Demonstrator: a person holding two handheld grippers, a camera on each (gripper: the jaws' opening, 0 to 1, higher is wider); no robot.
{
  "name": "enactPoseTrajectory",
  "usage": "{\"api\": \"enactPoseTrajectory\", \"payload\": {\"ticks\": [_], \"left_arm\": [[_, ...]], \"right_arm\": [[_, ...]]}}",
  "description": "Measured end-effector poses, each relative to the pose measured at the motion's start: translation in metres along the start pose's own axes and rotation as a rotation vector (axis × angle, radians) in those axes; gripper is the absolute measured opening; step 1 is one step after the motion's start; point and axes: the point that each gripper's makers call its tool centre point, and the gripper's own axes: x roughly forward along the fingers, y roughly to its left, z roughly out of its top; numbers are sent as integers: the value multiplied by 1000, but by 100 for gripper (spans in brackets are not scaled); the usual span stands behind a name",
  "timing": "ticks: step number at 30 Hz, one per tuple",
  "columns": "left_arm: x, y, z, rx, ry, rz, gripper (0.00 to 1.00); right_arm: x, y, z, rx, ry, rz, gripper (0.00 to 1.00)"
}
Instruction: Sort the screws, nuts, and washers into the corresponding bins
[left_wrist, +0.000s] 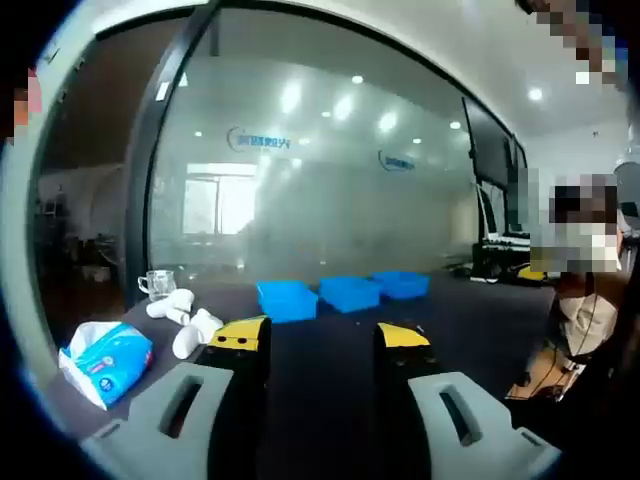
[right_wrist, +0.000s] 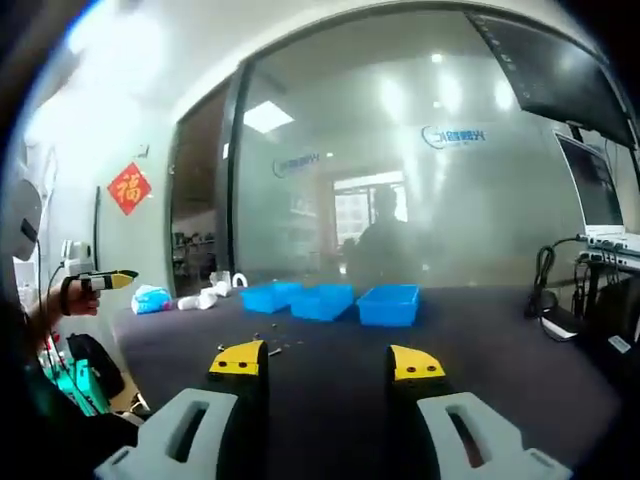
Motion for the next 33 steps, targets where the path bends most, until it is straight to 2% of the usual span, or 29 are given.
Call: {"api": "enactPoseTrajectory", "payload": {"ticks": [25, 33], "left_arm": [[0, -1, -5, 3, 16, -14, 41], [-1, -8, -13, 11, 50, -53, 42]], "right_arm": [[1, 4, -1, -7, 7, 6, 43], [2, 4, -4, -10, 20, 13, 43]]}}
